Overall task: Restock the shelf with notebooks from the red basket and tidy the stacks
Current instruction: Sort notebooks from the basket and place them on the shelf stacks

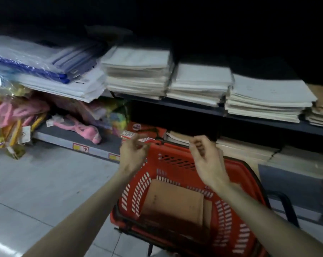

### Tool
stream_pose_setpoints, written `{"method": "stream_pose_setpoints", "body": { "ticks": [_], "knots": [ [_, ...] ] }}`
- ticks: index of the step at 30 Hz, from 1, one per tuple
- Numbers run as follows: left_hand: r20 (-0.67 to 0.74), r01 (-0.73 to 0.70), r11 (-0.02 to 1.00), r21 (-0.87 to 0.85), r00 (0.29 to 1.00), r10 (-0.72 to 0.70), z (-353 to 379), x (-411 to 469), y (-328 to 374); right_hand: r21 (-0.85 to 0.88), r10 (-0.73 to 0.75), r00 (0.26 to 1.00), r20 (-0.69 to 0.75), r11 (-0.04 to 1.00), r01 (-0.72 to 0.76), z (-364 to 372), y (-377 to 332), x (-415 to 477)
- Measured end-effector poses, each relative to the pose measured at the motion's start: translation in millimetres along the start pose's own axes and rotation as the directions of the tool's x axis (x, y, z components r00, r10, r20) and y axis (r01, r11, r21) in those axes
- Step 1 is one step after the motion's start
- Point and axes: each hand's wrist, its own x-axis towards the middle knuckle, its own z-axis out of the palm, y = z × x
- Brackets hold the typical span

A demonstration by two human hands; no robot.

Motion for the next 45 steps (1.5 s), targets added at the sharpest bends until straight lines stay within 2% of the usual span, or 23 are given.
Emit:
{"method": "stream_pose_setpoints", "body": {
  "ticks": [2,3,5,6,8,9,12,14,16,18,21,24,26,30,33,35,37,38,39,40,42,45],
  "knots": [
    [0.166,0.128,0.984,0.127,0.975,-0.148,33,-4,-31,-0.113,0.247,0.960,0.132,0.966,-0.233,20,53,-25],
    [0.255,0.189,0.964,0.189,0.938,-0.234,46,-2,-51,-0.191,0.379,0.905,0.191,0.919,-0.345,29,77,-35],
    [0.397,0.290,0.916,0.277,0.834,-0.384,68,6,-95,-0.328,0.608,0.752,0.255,0.786,-0.524,44,116,-51],
    [0.426,0.321,0.885,0.338,0.786,-0.447,77,13,-124,-0.363,0.692,0.669,0.272,0.717,-0.595,50,130,-57],
    [0.389,0.360,0.793,0.491,0.724,-0.569,103,28,-191,-0.354,0.797,0.537,0.276,0.604,-0.714,62,155,-67],
    [0.376,0.374,0.743,0.555,0.684,-0.626,113,28,-208,-0.332,0.836,0.485,0.257,0.548,-0.768,67,168,-70],
    [0.437,0.209,0.661,0.721,0.604,-0.667,120,7,-210,-0.237,0.915,0.335,0.224,0.384,-0.892,84,207,-84],
    [0.446,0.270,0.640,0.719,0.527,-0.723,124,-1,-211,-0.142,0.937,0.248,0.245,0.287,-0.947,95,219,-96],
    [0.434,0.349,0.601,0.718,0.450,-0.780,129,-2,-221,-0.078,0.939,0.220,0.265,0.248,-0.965,104,222,-103],
    [0.401,0.360,0.592,0.721,0.479,-0.781,131,0,-224,-0.047,0.935,0.197,0.295,0.220,-0.974,107,228,-103],
    [0.386,0.297,0.603,0.740,0.548,-0.743,129,1,-219,-0.042,0.923,0.151,0.355,0.177,-0.983,110,231,-100],
    [0.374,0.310,0.615,0.725,0.573,-0.729,128,-2,-199,-0.015,0.928,0.146,0.344,0.160,-0.987,112,230,-99],
    [0.352,0.303,0.633,0.713,0.625,-0.696,123,-3,-178,0.004,0.923,0.162,0.349,0.172,-0.985,107,221,-96],
    [0.286,0.331,0.713,0.618,0.750,-0.596,99,-3,-136,0.094,0.874,0.275,0.402,0.259,-0.961,86,195,-82],
    [0.290,0.436,0.799,0.413,0.769,-0.570,69,-14,-99,0.132,0.834,0.320,0.450,0.292,-0.947,53,180,-71],
    [0.308,0.385,0.847,0.367,0.808,-0.501,47,-31,-65,0.181,0.793,0.348,0.500,0.297,-0.937,21,148,-62],
    [0.279,0.338,0.910,0.242,0.874,-0.399,30,-50,-32,0.248,0.757,0.433,0.489,0.356,-0.901,-12,117,-55],
    [0.233,0.263,0.956,0.127,0.929,-0.287,25,-61,-14,0.277,0.737,0.490,0.466,0.405,-0.872,-31,99,-54],
    [0.214,0.204,0.976,0.078,0.953,-0.216,20,-67,-1,0.289,0.722,0.537,0.436,0.453,-0.843,-49,83,-53],
    [0.212,0.214,0.977,0.010,0.954,-0.211,14,-78,21,0.310,0.706,0.580,0.407,0.490,-0.815,-68,66,-53],
    [0.210,0.250,0.968,-0.023,0.948,-0.240,5,-100,64,0.356,0.655,0.654,0.378,0.549,-0.756,-106,32,-55],
    [0.207,0.214,0.973,-0.085,0.959,-0.193,3,-120,115,0.448,0.590,0.741,0.321,0.594,-0.668,-162,-8,-62]
  ]
}}
